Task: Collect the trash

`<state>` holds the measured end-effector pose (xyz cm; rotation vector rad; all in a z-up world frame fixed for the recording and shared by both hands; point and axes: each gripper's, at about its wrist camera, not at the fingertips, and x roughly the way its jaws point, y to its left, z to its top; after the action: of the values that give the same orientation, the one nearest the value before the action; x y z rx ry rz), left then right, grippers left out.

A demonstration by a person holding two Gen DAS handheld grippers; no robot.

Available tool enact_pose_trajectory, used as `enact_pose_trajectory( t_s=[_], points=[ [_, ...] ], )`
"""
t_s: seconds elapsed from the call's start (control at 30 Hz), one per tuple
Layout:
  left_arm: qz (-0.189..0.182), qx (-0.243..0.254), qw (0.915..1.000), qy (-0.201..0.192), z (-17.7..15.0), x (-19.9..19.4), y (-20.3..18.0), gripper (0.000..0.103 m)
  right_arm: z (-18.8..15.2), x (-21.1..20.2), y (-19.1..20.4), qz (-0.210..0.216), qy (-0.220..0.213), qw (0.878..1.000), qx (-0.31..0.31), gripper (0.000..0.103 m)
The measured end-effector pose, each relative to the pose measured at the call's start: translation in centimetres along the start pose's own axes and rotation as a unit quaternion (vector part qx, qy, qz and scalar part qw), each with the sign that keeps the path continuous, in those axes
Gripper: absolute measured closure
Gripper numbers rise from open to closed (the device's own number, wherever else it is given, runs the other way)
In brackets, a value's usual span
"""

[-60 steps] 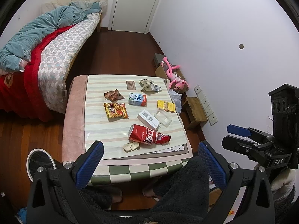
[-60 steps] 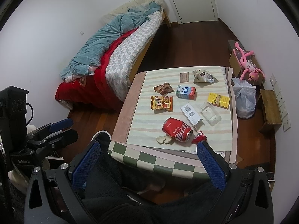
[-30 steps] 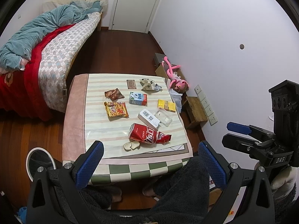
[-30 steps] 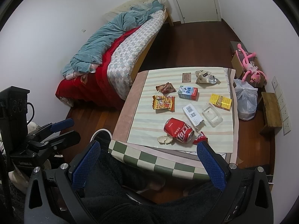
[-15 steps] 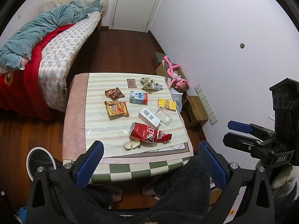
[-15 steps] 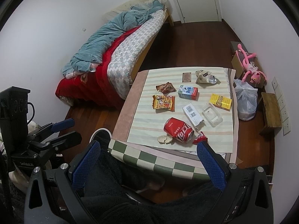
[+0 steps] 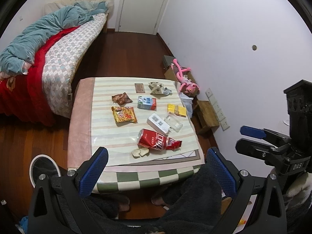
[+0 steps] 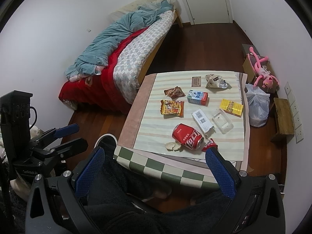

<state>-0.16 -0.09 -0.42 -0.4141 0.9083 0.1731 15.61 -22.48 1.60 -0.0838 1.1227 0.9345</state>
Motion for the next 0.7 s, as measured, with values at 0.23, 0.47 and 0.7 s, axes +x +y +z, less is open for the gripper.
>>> enact_pose_trajectory(
  t_s=[0.23, 0.47, 0.7],
  points=[
    [0.177, 0.024, 0.9828, -0.048, -0.3, 4.7, 1.9, 0.0, 0.6, 4.8, -3.5, -0.063, 0.019, 0.998, 0.024, 0.0],
    [0.251, -0.003, 0.9663, 0.057, -2.8, 17.6, 7.6, 0.0, 1.5, 17.6, -11.8, -0.116, 0.078, 0.986, 0.085, 0.0],
    [0.29, -0.049, 0.9456, 0.138, -3.7, 25.7, 12.8, 0.0, 4.9, 30.2, -13.8, -0.144, 0.156, 0.976, 0.042, 0.019]
  ],
)
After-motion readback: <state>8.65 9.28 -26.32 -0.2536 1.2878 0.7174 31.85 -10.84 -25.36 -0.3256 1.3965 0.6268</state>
